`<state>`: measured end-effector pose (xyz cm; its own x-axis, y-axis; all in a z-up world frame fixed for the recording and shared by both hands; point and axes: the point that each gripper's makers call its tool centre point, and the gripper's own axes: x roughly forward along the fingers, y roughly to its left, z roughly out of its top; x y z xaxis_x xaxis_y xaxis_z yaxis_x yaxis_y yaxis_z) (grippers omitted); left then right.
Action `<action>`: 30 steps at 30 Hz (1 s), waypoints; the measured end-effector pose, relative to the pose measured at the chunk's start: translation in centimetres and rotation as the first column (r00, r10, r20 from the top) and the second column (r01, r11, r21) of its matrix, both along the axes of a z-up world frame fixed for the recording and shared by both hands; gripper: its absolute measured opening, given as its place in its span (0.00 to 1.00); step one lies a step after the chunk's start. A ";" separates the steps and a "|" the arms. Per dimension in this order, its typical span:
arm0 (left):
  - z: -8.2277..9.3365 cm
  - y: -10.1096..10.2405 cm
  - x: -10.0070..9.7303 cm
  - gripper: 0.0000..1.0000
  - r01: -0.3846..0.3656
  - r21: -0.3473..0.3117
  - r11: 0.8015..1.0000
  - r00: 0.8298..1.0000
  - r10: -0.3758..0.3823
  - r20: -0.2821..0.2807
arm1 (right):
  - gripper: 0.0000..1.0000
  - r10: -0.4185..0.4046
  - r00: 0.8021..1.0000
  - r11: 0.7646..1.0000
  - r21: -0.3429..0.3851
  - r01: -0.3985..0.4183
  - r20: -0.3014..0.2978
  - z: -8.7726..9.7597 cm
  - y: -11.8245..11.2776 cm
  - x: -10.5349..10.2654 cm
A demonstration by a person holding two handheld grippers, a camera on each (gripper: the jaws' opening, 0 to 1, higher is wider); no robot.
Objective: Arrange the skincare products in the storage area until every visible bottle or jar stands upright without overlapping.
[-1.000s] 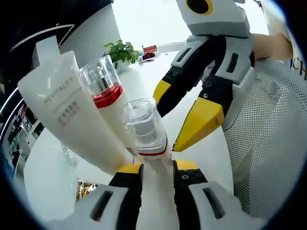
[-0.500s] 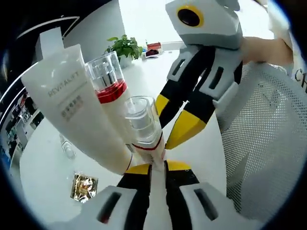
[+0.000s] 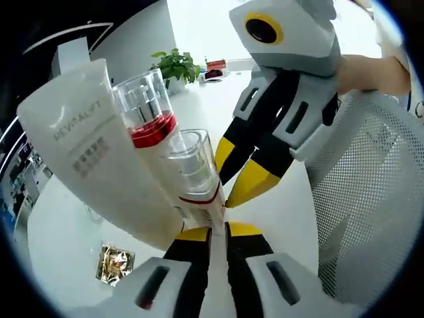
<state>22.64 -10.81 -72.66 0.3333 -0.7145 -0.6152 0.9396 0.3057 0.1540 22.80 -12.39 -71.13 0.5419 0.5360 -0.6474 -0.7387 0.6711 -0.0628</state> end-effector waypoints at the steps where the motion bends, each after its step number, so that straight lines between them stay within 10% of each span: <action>1: 0.0 -0.1 -0.1 0.05 0.003 -0.001 1.000 1.000 -0.003 0.001 | 0.11 0.001 1.000 1.000 -0.010 0.000 0.003 -0.1 -0.1 0.1; 30: 0.3 0.2 0.2 0.08 -0.011 -0.005 1.000 1.000 0.011 0.024 | 0.12 -0.027 1.000 0.999 -0.035 0.028 0.008 -0.2 -0.7 0.2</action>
